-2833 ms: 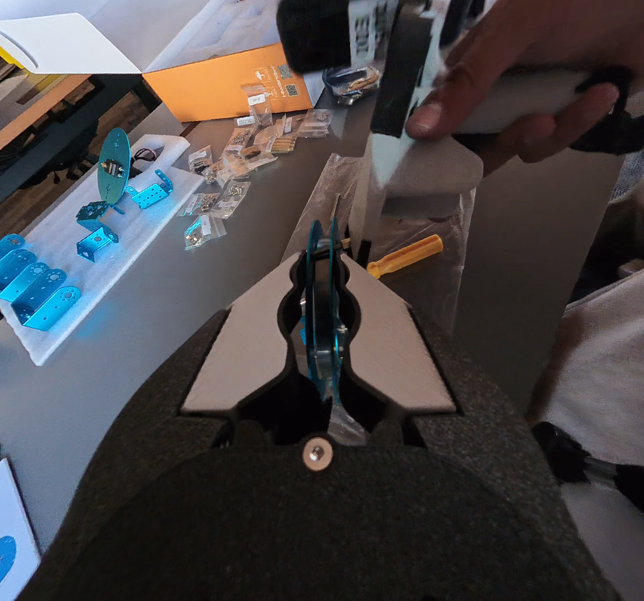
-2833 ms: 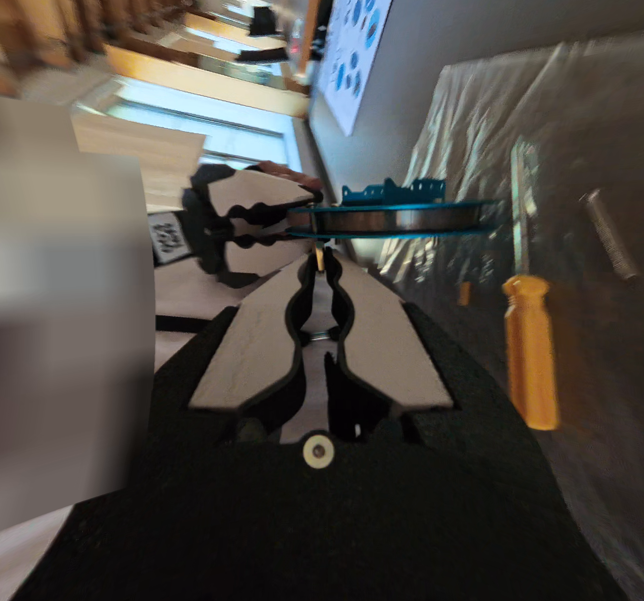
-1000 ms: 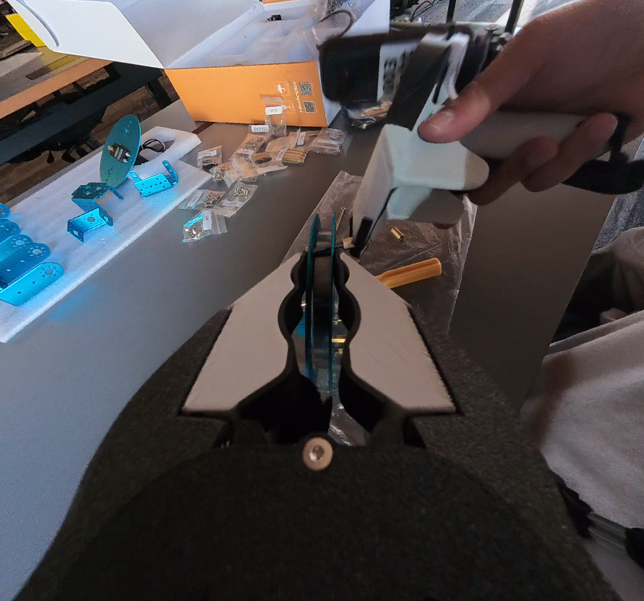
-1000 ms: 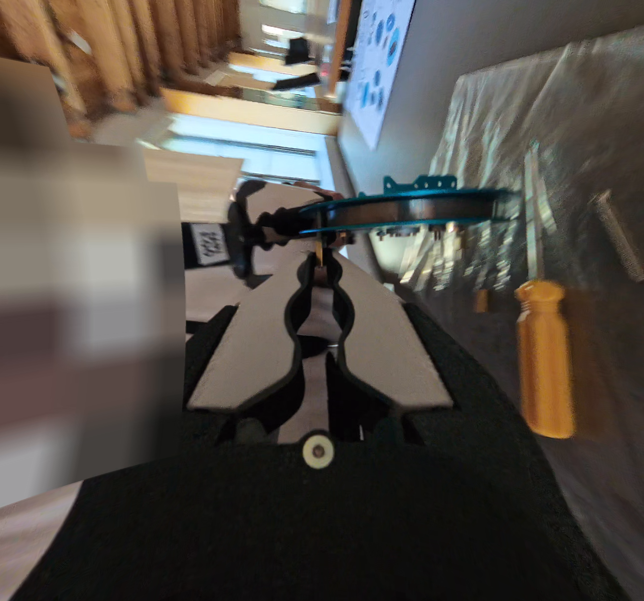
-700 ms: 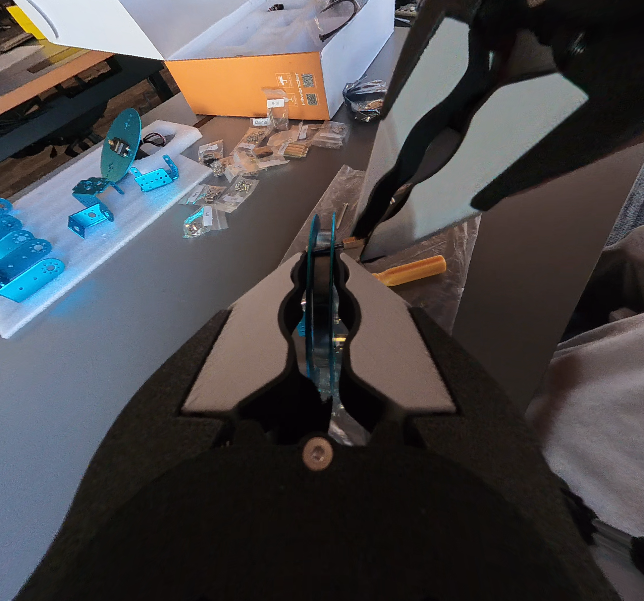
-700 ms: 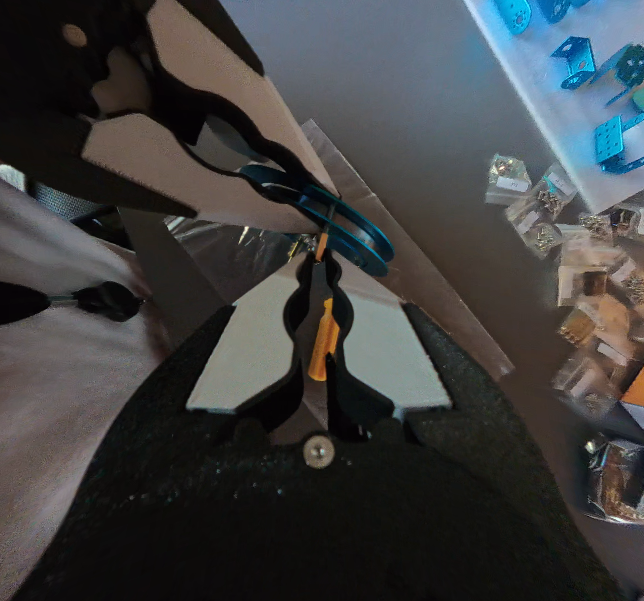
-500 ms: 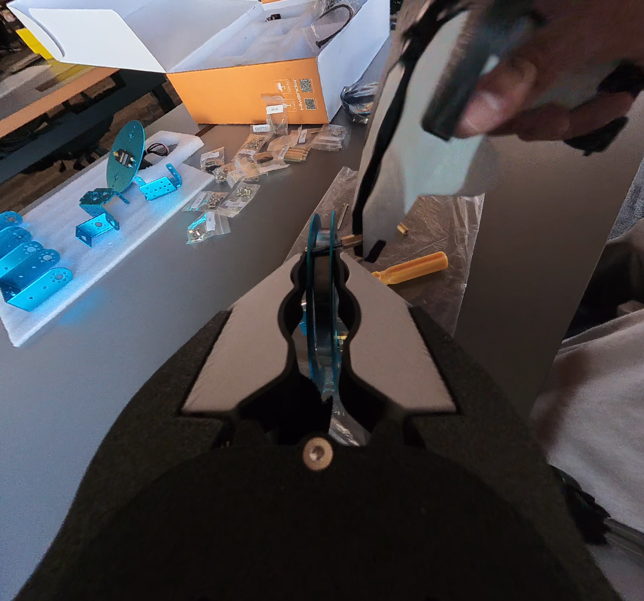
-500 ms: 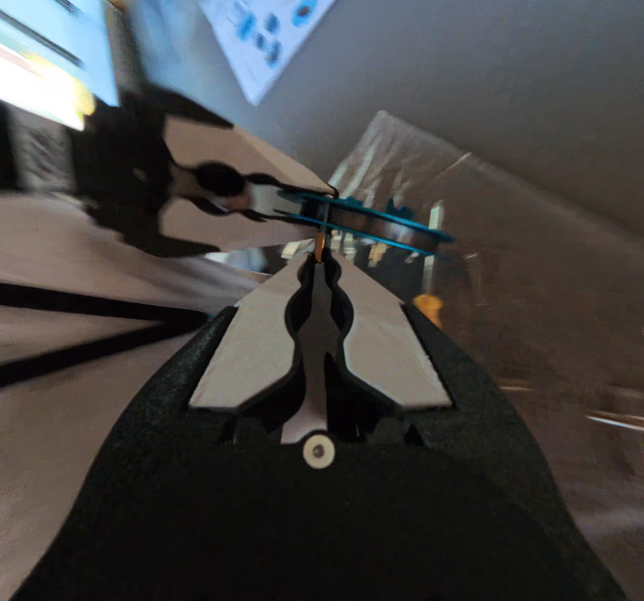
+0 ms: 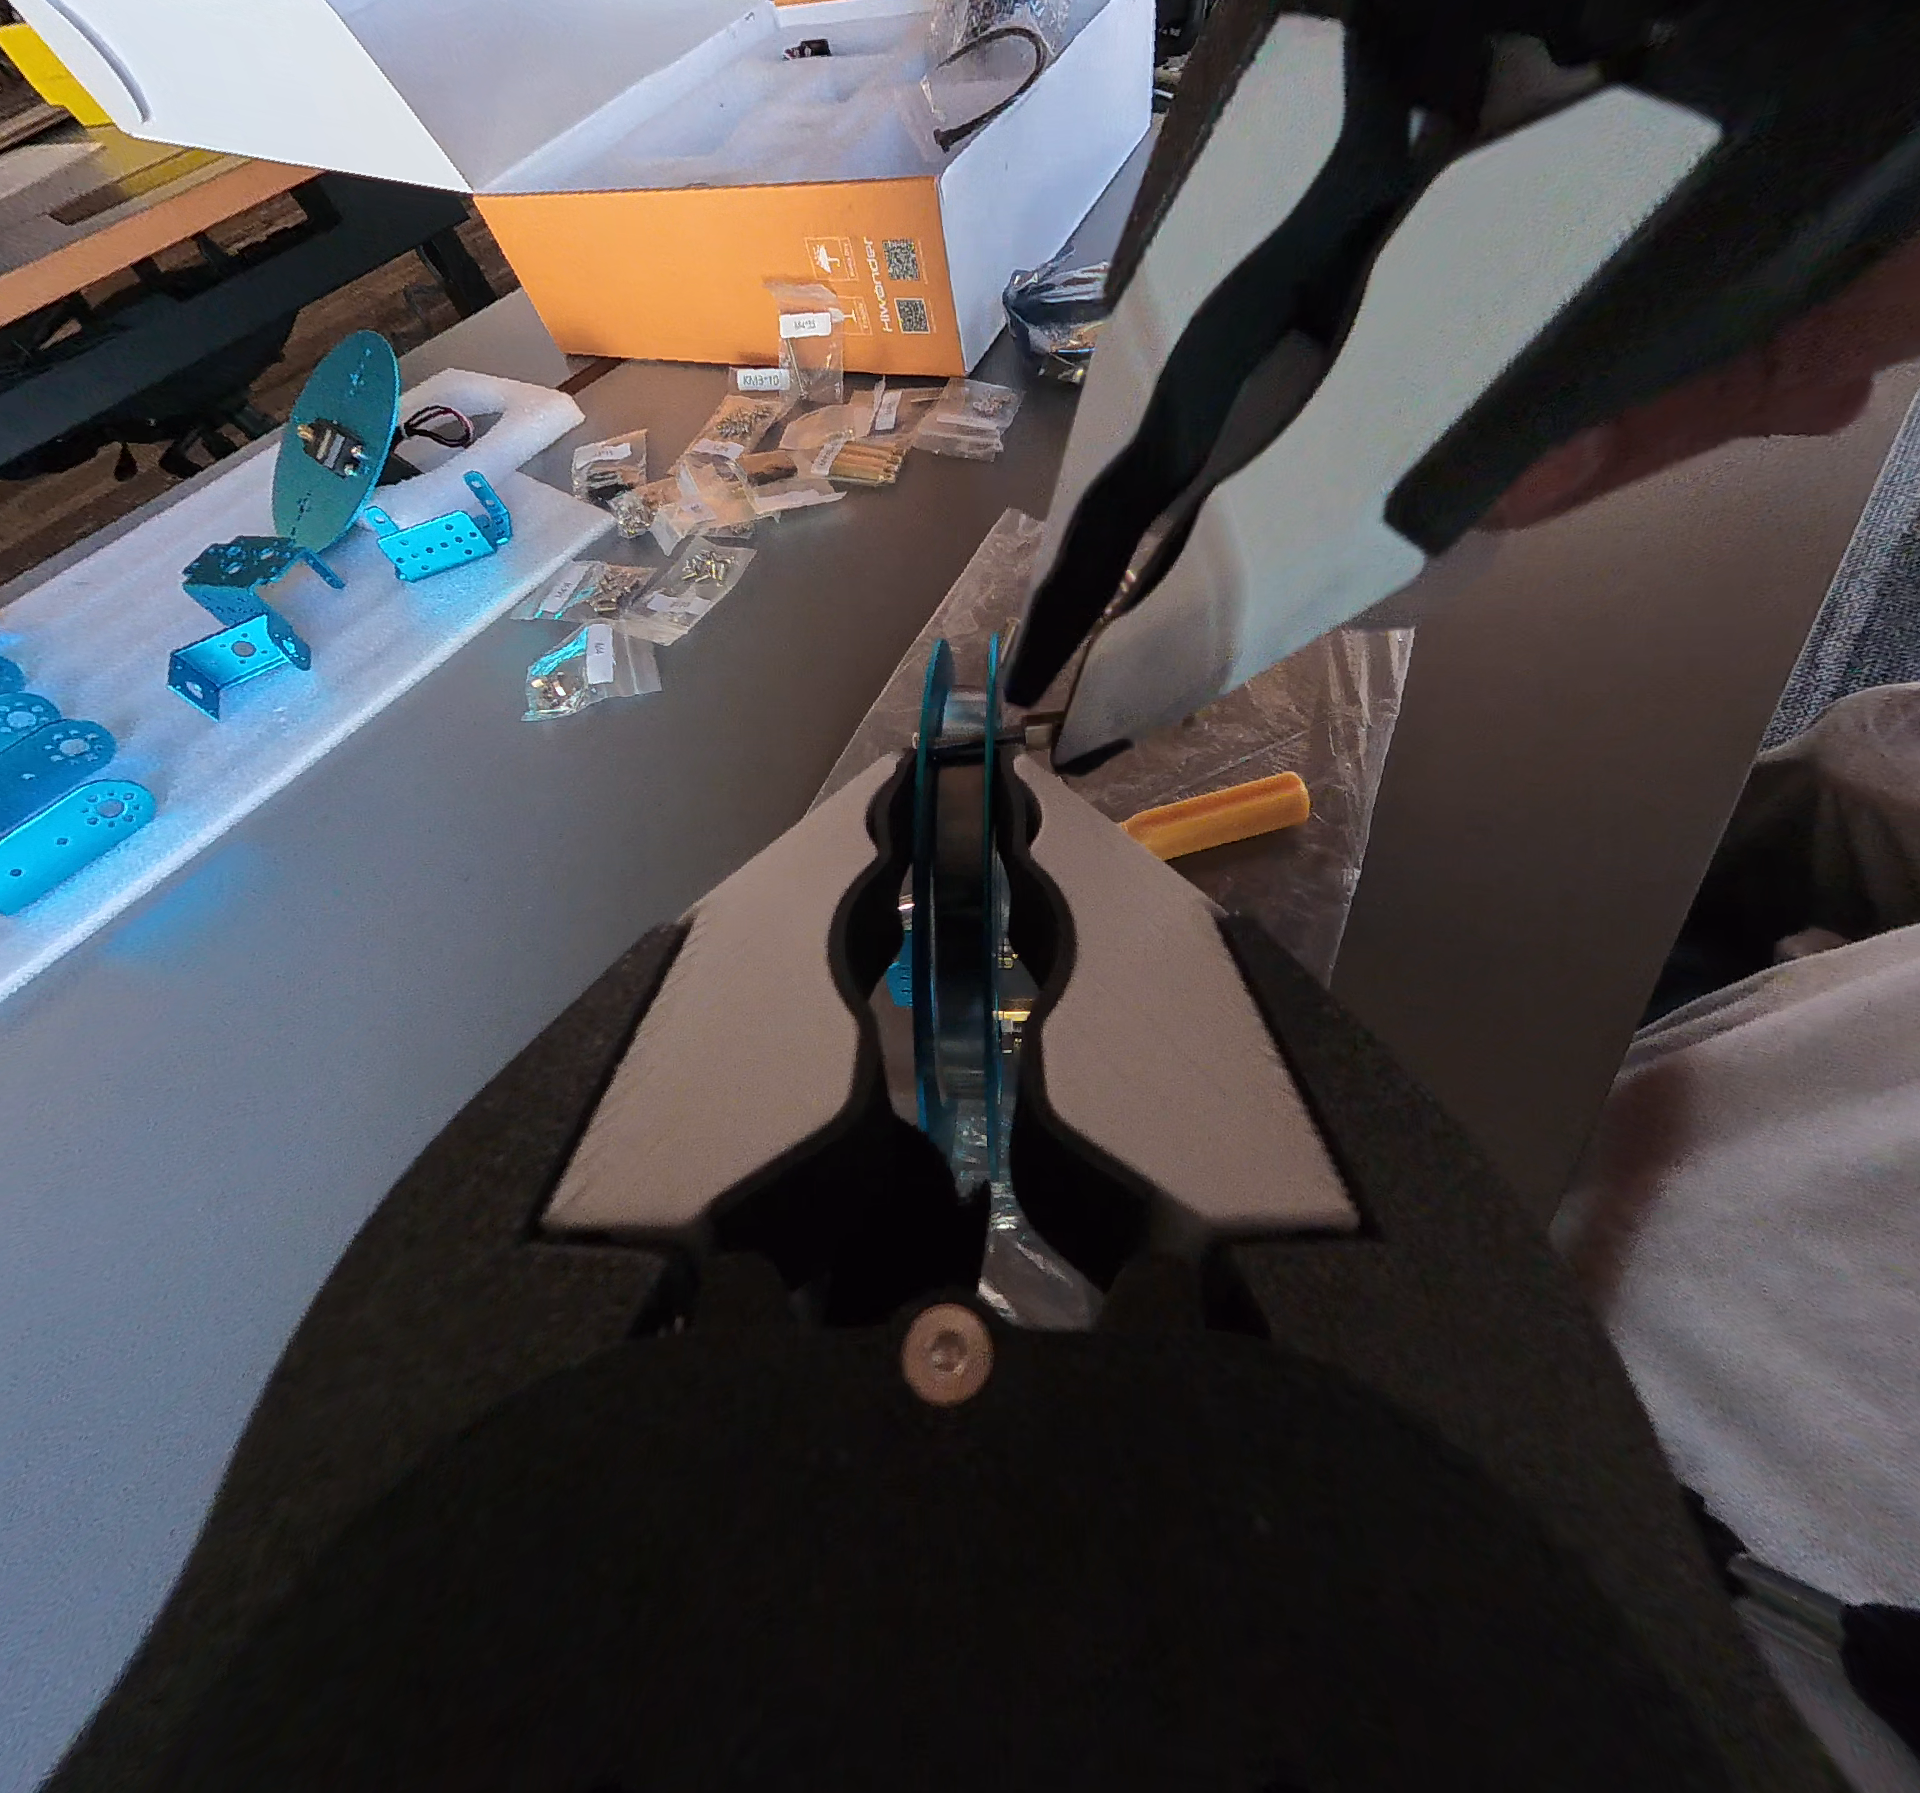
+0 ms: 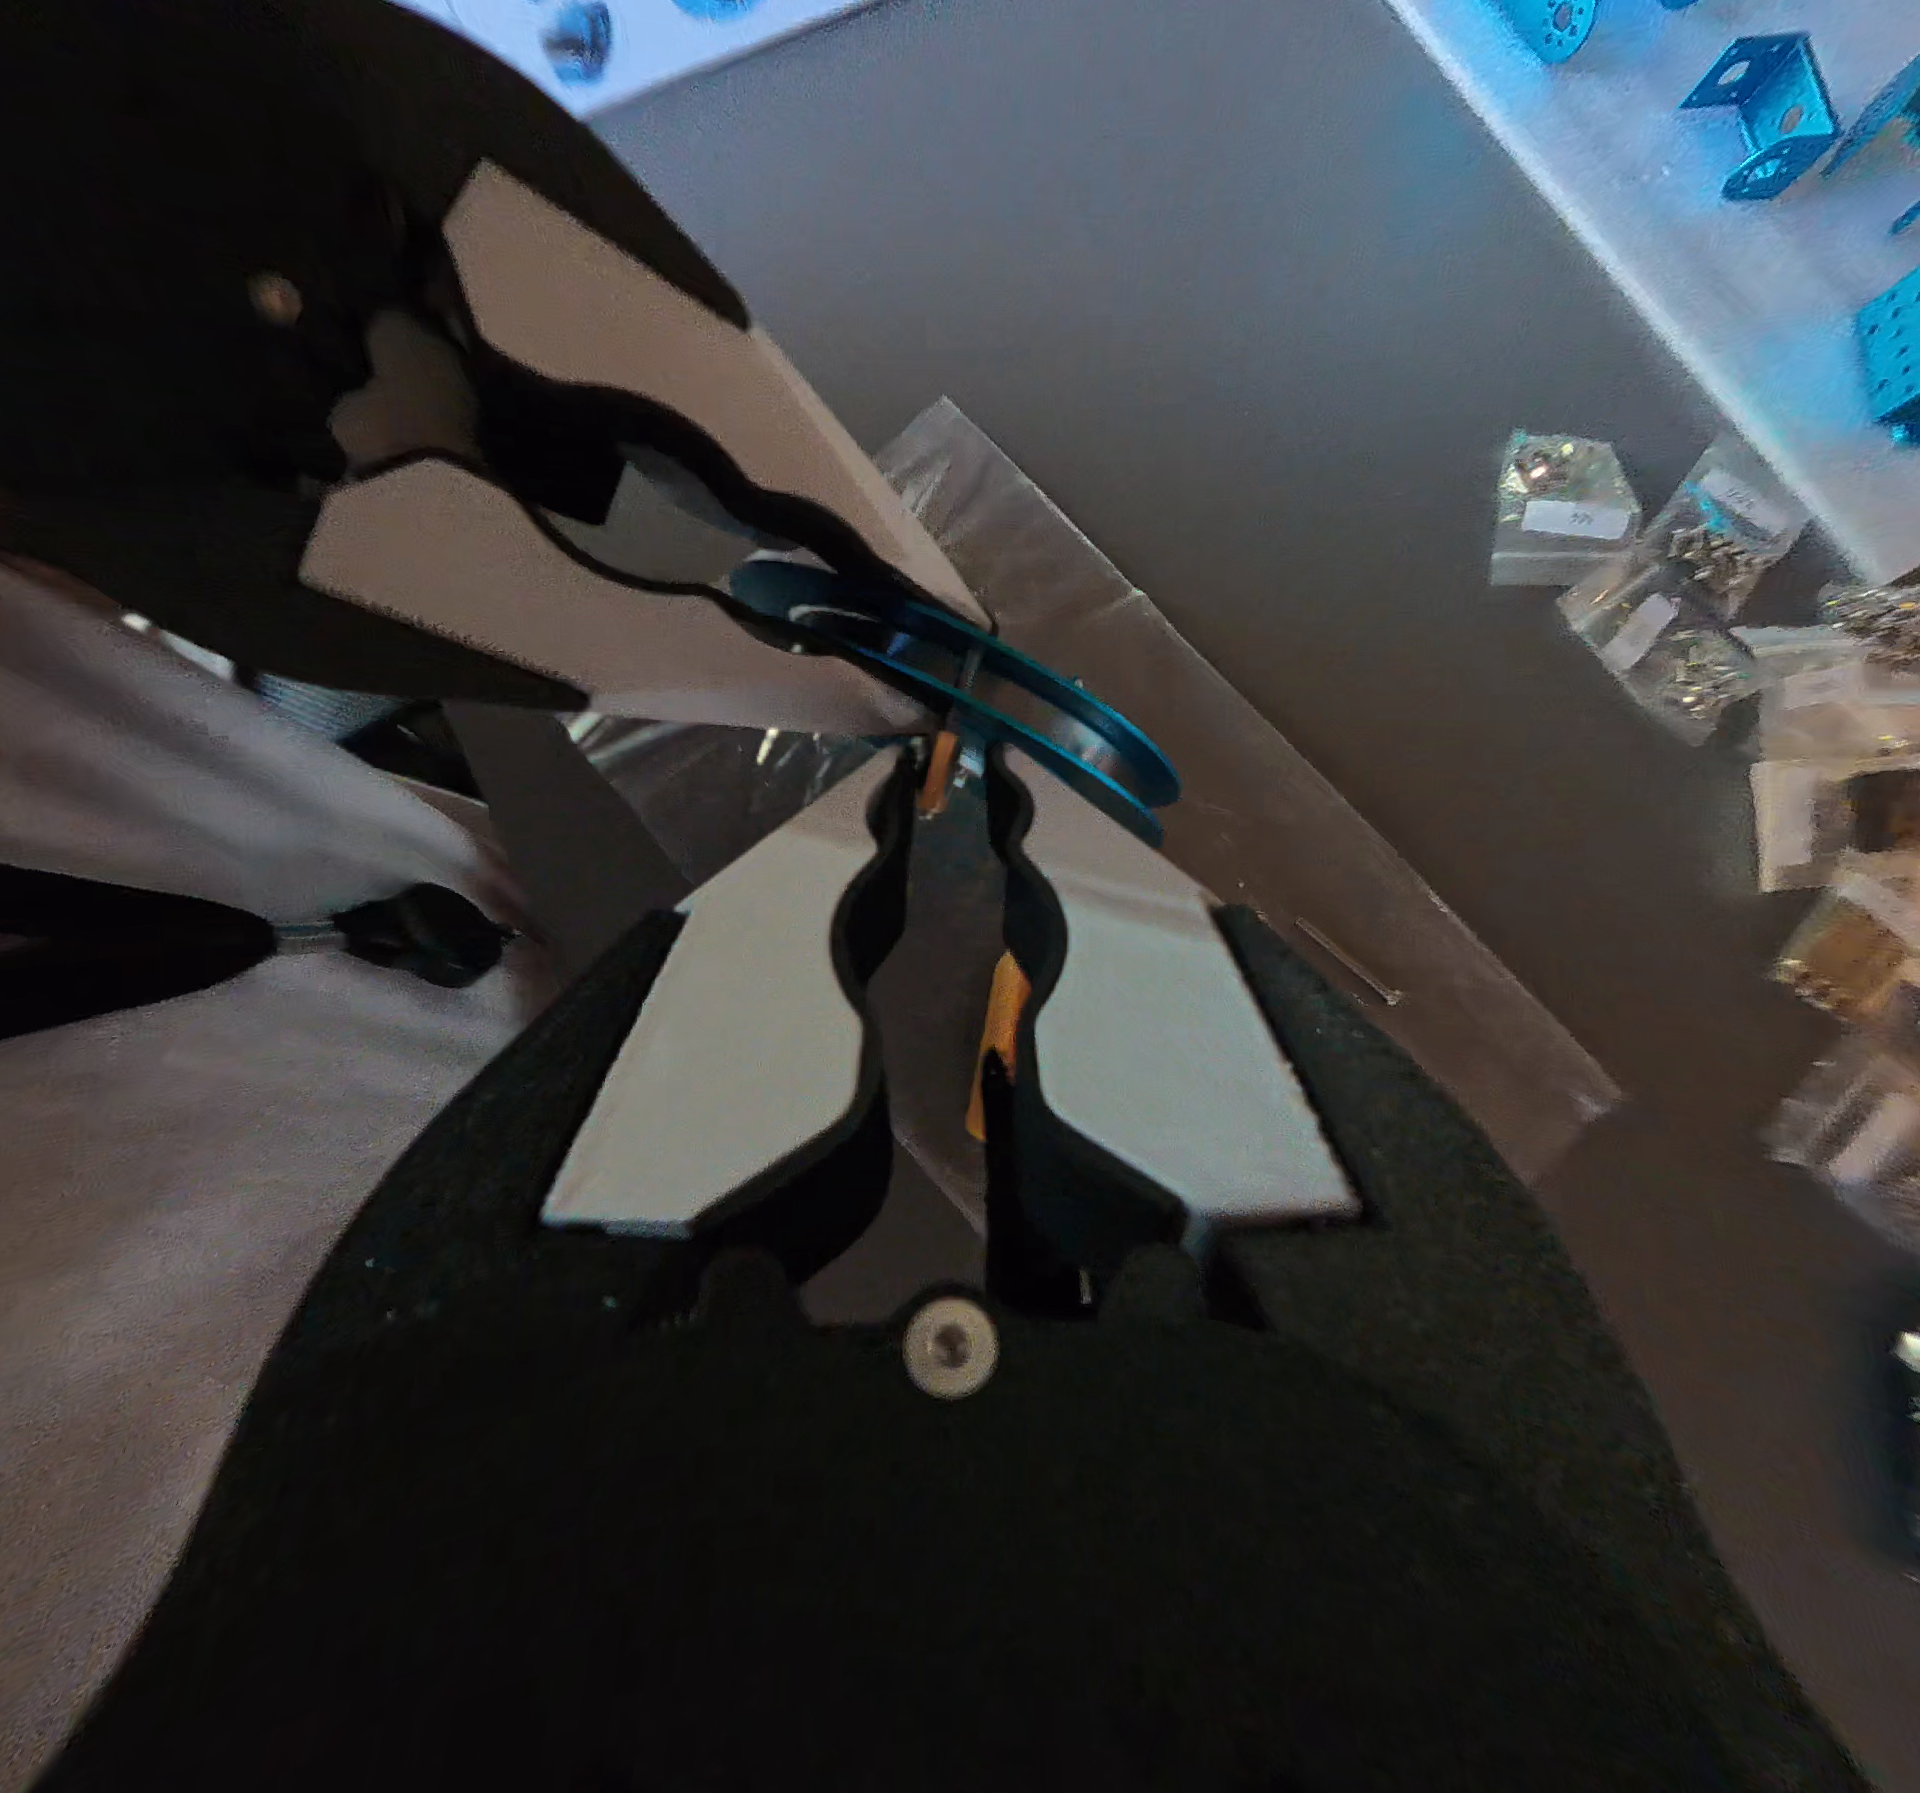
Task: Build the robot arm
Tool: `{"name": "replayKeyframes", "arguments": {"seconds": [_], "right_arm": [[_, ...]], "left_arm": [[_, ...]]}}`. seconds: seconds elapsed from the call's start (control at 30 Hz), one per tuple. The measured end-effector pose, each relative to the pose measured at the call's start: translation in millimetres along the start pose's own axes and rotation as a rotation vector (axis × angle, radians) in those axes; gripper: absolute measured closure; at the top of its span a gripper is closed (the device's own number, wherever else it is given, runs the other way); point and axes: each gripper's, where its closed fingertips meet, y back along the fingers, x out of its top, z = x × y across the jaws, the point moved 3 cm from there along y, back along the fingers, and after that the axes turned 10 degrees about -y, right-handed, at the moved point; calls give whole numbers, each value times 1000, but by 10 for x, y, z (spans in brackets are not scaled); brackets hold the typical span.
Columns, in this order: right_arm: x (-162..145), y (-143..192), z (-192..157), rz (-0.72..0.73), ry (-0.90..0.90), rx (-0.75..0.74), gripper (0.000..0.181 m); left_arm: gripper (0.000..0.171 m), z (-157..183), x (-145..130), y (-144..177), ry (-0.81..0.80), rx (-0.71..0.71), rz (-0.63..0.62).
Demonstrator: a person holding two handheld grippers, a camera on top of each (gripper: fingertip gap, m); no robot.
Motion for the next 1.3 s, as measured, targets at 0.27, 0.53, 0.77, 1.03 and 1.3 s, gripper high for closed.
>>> {"name": "replayKeyframes", "arguments": {"seconds": [0.27, 0.53, 0.77, 1.03, 1.3], "right_arm": [[-54, -80, 28, -49, -465, 414, 177], [-172, -135, 63, -19, -1127, 1062, 176], [-99, 50, -10, 57, -210, 240, 169], [-59, 39, -9, -11, -245, 262, 178], [-74, -26, -48, -38, -175, 199, 176]], "left_arm": [[159, 23, -5, 12, -23, 0, 16], [159, 51, -4, 13, -37, -4, 14], [159, 56, -5, 22, -17, -6, 19], [160, 60, -9, 29, -16, -1, 26], [160, 12, -27, 39, 5, 1, 36]]}}
